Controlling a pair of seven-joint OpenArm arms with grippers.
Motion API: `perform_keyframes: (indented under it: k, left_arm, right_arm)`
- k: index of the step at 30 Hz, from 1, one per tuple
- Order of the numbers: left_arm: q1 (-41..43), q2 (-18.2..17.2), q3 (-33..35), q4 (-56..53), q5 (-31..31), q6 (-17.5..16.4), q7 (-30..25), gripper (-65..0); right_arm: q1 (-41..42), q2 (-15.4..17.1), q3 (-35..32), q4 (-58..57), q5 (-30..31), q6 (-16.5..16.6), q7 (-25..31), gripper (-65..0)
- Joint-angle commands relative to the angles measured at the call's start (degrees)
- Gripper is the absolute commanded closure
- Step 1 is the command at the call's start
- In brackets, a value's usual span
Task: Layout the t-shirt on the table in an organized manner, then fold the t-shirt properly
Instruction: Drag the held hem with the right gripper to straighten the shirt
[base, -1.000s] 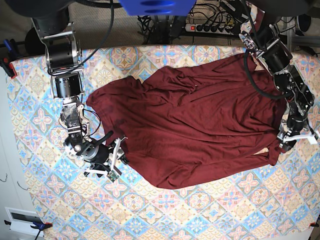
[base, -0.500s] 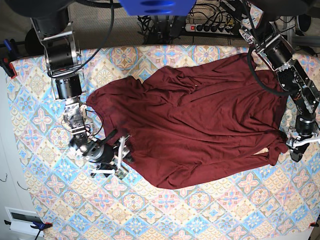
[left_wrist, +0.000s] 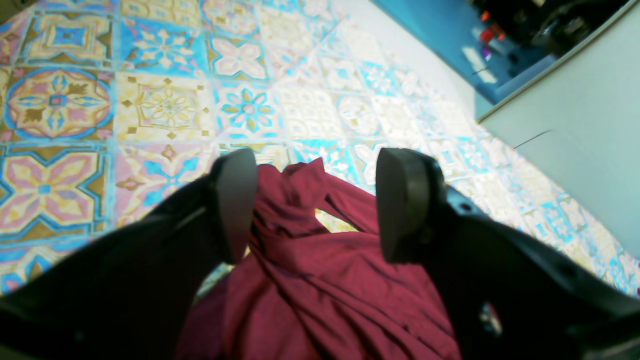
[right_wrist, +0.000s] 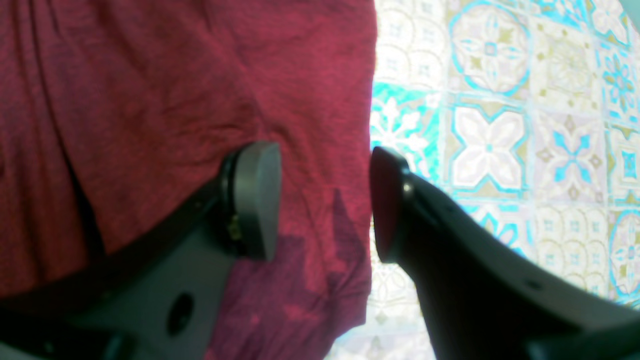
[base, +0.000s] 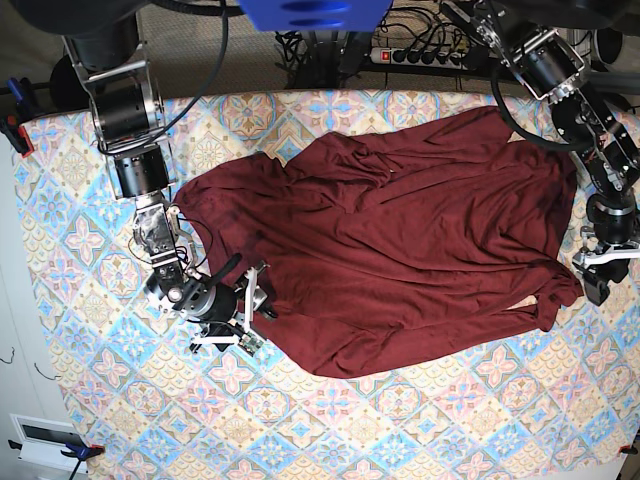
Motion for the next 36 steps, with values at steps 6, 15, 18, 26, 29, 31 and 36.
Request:
perform_keyframes:
  k: [6, 15, 18, 26, 29, 31, 36]
  left_arm:
    - [1.30, -0.58, -0.21, 3.35, -0.83, -0.52, -1.17, -37.7]
    - [2.00, 1.79, 0.05, 3.35, -0.74, -0.52, 2.17, -37.7]
    - [2.09, 1.97, 0.05, 3.35, -0.74, -0.52, 2.17, -37.7]
    - [3.76, 2.06, 0.14, 3.17, -0.74, -0.52, 2.17, -37.7]
    - [4.64, 2.15, 0.23, 3.17, -0.74, -0.52, 2.17, -37.7]
    - [4.73, 2.15, 0.23, 3.17, -0.74, -0.52, 2.17, -37.7]
    - [4.82, 2.15, 0.76, 3.08, -0.74, -0.52, 2.17, -37.7]
  right_arm:
    - [2.12, 0.35, 0.36, 0.47, 0.53, -0.41, 1.21, -28.2]
    - [2.30, 0.35, 0.27, -2.95, 0.53, -0.41, 0.77, -37.1]
    - [2.30, 0.35, 0.27, -6.47, 0.44, -0.41, 1.12, -41.3]
    - [3.09, 0.44, 0.80, -16.14, 0.44, -0.50, 6.22, -41.5]
    - [4.14, 0.44, 0.71, -18.78, 0.44, -0.50, 6.31, -41.5]
    - [4.14, 0.44, 0.54, -20.36, 0.44, -0.50, 6.31, -40.1]
    - [4.14, 0.44, 0.54, -21.42, 0.44, -0.50, 6.31, -28.9]
